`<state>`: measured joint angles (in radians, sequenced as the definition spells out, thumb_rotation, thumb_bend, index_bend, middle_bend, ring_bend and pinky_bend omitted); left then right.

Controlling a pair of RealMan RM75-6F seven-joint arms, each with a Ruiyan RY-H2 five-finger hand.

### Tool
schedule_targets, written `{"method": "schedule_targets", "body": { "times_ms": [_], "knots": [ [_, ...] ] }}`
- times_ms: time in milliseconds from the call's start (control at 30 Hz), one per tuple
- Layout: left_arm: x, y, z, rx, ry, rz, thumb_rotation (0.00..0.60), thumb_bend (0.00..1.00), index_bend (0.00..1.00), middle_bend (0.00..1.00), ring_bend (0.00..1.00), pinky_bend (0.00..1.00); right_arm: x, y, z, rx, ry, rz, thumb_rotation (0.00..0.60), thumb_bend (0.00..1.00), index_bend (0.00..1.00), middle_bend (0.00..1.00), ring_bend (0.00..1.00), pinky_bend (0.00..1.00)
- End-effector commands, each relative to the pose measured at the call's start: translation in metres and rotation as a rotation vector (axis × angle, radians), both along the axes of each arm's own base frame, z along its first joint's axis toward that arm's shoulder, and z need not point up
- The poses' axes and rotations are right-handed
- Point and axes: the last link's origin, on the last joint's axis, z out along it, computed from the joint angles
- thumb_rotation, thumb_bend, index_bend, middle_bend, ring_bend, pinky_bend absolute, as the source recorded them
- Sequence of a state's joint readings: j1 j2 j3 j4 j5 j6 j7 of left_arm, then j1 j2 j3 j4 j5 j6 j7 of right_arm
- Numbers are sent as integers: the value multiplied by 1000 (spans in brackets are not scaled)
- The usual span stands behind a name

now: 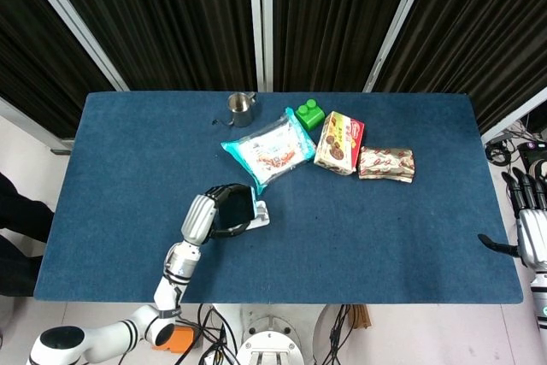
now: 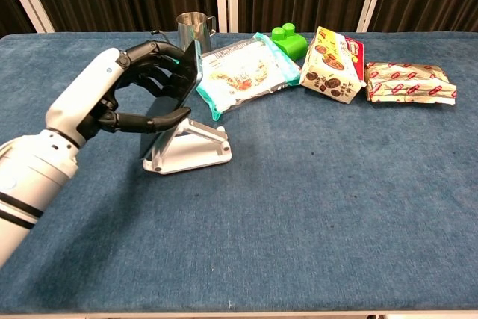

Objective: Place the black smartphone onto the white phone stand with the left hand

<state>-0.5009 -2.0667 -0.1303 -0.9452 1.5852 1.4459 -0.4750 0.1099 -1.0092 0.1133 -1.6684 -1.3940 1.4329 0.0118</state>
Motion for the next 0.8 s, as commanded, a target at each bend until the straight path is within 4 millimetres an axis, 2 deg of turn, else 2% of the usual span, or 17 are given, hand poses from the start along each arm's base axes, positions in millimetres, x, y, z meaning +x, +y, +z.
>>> {"method": "schedule_targets", "body": {
  "times_ms": [33,167,800],
  "knots": [
    [2,1,-2,-14,-33,15,599,447,379,459,349,392,0,0,0,0,0,-2,600,104,0,31,0,39],
    [4,1,-4,-41,-78,39,600,447,380,459,345,392,-1,0,-1,1,-3,-5,600,103,0,31,0,39],
    [-3,-3,-15,-42,-36,44,600,420,360,459,340,392,-6,-1,-1,1,-10,-19,600,103,0,31,0,42]
  ]
}}
